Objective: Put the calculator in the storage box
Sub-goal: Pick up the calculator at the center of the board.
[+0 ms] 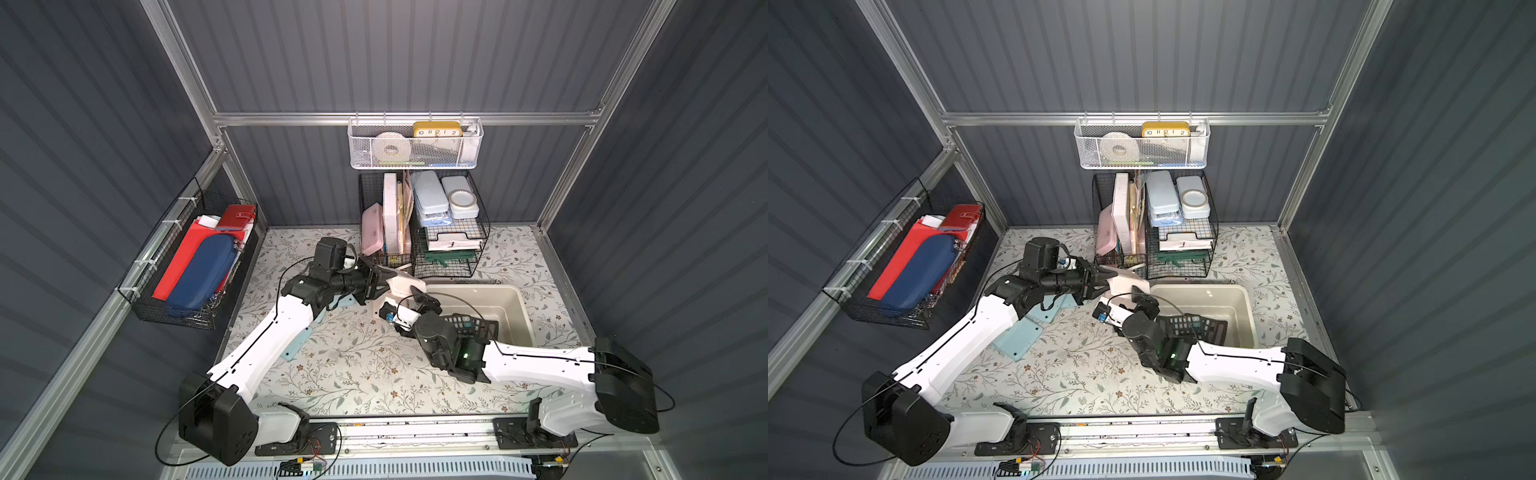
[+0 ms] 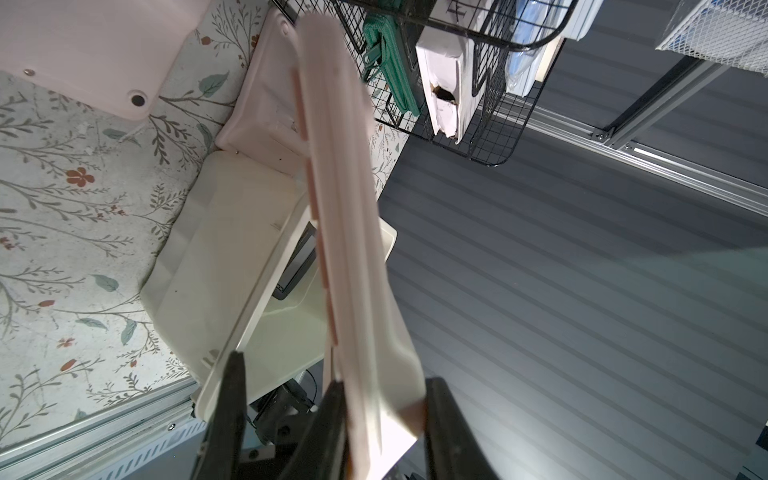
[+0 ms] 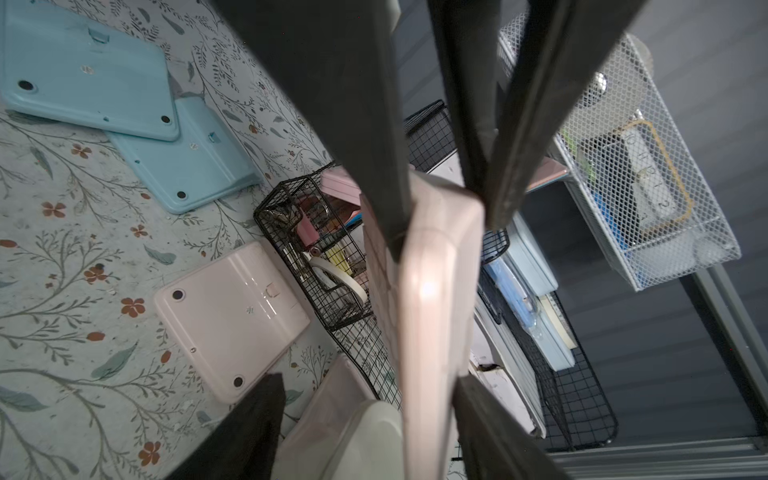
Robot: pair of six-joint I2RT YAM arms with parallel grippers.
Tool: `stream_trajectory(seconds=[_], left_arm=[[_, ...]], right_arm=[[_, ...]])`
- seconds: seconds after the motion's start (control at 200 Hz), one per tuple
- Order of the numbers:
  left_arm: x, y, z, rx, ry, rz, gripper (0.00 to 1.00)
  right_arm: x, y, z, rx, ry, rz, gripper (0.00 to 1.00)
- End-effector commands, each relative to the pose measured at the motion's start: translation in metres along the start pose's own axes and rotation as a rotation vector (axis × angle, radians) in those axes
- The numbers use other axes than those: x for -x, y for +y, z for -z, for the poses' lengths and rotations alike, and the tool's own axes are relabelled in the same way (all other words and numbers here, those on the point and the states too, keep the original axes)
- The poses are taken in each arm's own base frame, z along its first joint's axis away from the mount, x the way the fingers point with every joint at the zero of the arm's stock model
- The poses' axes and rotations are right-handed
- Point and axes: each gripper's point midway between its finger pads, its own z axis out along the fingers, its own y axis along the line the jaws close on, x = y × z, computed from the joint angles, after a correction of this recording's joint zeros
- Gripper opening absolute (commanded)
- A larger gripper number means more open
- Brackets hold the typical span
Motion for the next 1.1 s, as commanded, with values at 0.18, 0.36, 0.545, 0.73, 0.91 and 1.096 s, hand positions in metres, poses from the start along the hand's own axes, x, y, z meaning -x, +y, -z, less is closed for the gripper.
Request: stream_trajectory(seconds=[0.18,0.36,0.545,0.73,0.91,1.096], left_arm=[[-0.011,-0.02,0.006,-0.04,0.03,-0.014,0.09],[-0.012,-0.023,0.005,-0.048,0.035,-0.016,0.09],[-0.013,-0.031,0.006,-0.063,0.04,-0.037,0.15],[-0.013,-0.053,0.012,-0.104,0.012,-0.133,0.67],[-0.007,-0.079,0.042,-0.109,-0.143,-0.24,0.99],[0.008,-0.104,0.086,-0.12,-0.398,-0.403,0.99]], right_arm=[[0.017,-0.021,-0.008,-0.114,-0.021,-0.057,0.47],[0.018,-0.023,-0.011,-0.133,-0.011,-0.063,0.23],[0.019,-0.03,-0.01,-0.145,0.003,-0.095,0.0],[0.018,-0.046,-0.001,-0.149,0.026,-0.176,0.0],[-0.002,-0.075,0.014,-0.085,0.113,-0.353,0.0],[-0.025,-0.11,0.052,0.035,0.169,-0.571,0.0]])
